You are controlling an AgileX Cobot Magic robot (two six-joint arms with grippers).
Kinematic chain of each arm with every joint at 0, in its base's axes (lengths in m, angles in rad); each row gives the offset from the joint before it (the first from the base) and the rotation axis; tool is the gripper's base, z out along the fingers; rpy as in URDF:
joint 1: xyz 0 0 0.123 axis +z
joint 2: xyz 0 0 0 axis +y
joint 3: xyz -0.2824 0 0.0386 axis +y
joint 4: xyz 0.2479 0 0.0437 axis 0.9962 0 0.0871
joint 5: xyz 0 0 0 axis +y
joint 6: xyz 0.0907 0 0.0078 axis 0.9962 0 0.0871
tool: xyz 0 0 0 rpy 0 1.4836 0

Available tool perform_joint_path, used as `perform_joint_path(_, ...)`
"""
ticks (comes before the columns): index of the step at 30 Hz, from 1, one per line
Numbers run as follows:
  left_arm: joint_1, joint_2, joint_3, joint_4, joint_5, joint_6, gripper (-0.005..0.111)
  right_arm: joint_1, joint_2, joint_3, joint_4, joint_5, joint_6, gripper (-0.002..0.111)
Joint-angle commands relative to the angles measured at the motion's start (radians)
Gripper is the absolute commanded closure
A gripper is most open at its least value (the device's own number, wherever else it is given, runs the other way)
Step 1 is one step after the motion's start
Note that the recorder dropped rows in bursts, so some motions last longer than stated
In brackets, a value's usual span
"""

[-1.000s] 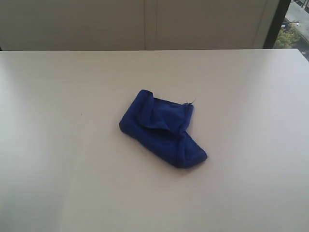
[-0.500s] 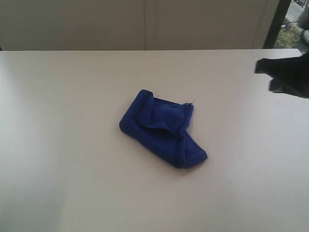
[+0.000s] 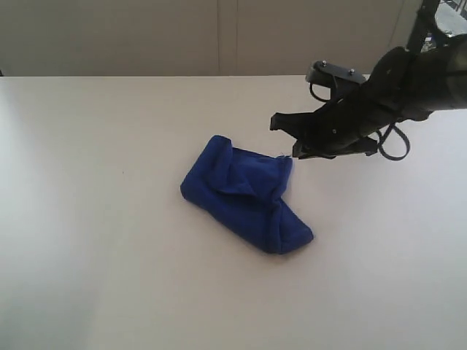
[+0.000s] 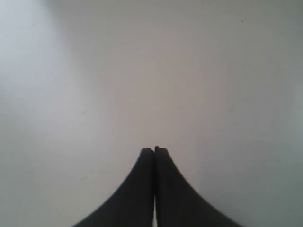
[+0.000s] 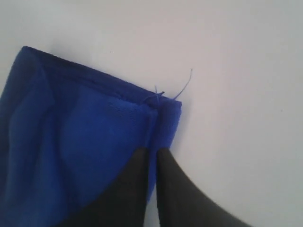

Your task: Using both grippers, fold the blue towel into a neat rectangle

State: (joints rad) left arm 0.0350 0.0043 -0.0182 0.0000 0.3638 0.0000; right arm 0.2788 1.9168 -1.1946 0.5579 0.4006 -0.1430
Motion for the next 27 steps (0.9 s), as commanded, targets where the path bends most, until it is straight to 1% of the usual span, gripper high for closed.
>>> perform_joint_path(1, 0.0, -0.004, 0.008, 0.0, -0.002, 0.0, 0.107, 0.003, 0.051, -0.038, 0.053, -0.024, -0.018, 0.09)
perform_joint_path(12, 0.0, -0.004, 0.008, 0.0, -0.002, 0.0, 0.107, 0.04, 0.123, -0.053, 0.112, -0.116, -0.018, 0.088)
perform_joint_path(27, 0.0, -0.004, 0.008, 0.0, -0.002, 0.0, 0.107, 0.043, 0.158, -0.055, 0.127, -0.14, -0.012, 0.089)
